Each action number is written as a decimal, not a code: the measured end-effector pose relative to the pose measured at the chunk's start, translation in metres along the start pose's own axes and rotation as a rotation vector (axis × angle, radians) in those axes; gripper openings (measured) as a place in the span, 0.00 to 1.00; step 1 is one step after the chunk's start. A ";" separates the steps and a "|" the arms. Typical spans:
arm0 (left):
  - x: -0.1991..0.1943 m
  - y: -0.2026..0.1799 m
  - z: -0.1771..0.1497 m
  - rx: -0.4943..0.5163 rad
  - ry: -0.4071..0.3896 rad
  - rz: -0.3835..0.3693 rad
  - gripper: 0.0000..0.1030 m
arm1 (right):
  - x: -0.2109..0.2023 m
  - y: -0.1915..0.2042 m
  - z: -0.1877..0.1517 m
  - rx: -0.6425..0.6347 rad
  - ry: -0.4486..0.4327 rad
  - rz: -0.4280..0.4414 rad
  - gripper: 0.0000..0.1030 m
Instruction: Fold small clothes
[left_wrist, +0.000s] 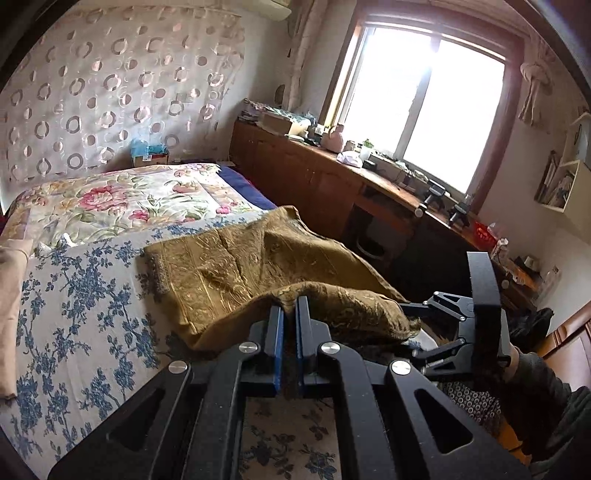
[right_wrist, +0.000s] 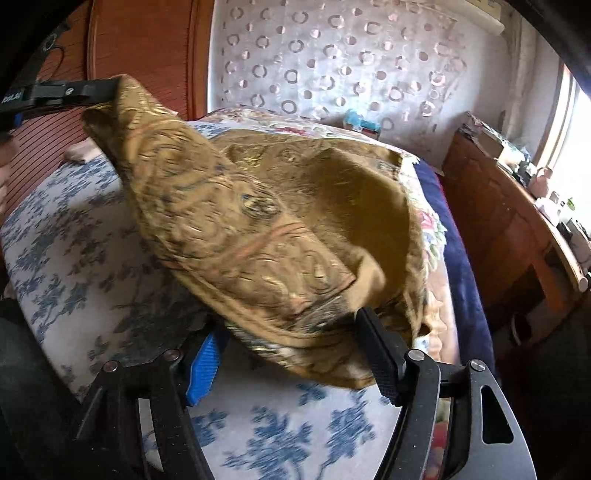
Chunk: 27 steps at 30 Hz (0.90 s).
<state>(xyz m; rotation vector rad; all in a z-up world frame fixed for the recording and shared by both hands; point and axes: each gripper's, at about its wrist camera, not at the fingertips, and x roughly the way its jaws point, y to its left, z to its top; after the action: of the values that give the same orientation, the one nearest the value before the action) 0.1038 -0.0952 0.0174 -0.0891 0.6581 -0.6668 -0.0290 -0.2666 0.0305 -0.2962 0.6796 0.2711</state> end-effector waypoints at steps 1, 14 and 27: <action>0.001 0.004 0.002 -0.010 -0.001 -0.001 0.06 | -0.001 -0.002 0.003 0.000 -0.011 0.004 0.59; 0.033 0.047 0.038 -0.010 0.027 0.132 0.06 | 0.004 -0.031 0.105 0.003 -0.151 0.039 0.07; 0.083 0.097 0.057 -0.045 0.107 0.188 0.09 | 0.076 -0.061 0.149 0.012 -0.115 0.111 0.06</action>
<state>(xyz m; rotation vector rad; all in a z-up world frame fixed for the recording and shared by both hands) 0.2397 -0.0753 -0.0092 -0.0323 0.7743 -0.4783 0.1335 -0.2585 0.1025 -0.2301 0.5845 0.3866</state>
